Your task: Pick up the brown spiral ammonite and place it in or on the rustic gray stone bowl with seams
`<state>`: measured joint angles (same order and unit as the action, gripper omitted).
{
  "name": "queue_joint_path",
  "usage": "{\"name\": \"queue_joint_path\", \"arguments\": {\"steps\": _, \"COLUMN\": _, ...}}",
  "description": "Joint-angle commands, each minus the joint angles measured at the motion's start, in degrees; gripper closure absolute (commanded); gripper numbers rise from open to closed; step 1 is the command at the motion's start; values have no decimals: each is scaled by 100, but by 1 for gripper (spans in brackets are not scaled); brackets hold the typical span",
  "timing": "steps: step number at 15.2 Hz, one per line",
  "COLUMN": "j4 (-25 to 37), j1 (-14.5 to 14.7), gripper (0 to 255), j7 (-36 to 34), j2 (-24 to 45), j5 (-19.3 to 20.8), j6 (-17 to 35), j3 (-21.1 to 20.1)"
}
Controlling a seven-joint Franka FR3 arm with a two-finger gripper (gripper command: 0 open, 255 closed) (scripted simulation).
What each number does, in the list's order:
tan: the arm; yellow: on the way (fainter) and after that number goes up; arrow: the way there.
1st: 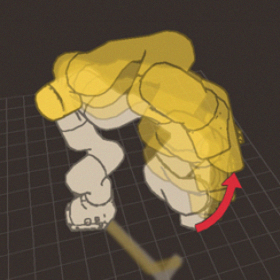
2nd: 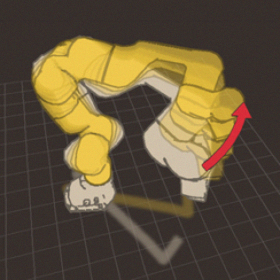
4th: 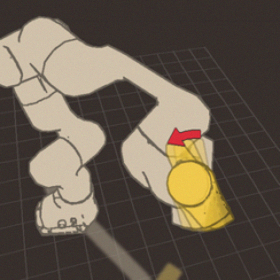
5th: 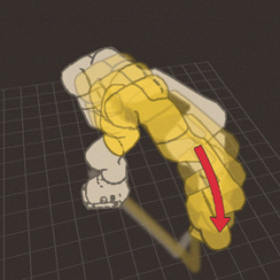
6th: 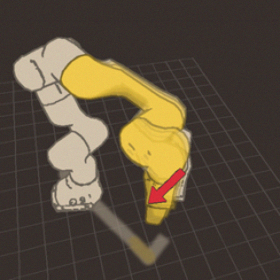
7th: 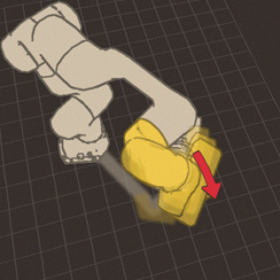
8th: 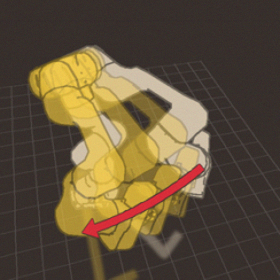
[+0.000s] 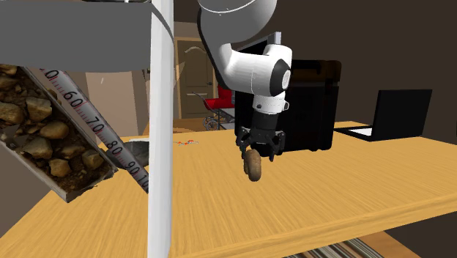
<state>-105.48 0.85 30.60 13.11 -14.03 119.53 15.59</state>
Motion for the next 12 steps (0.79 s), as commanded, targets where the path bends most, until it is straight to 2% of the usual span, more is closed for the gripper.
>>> {"name": "queue_joint_path", "arguments": {"steps": 1, "j4": 0, "j1": 0, "gripper": 255, "j7": 0, "j2": 0, "j5": 0, "j6": 0, "j3": 0}}
{"name": "queue_joint_path", "arguments": {"steps": 10, "j4": -1, "j1": 0, "gripper": 255, "j7": 0, "j2": 0, "j5": 0, "j6": 1, "j3": 0}}
{"name": "queue_joint_path", "arguments": {"steps": 12, "j4": 87, "j1": 3, "gripper": 255, "j7": -36, "j2": -52, "j5": 32, "j6": -133, "j3": 8}}
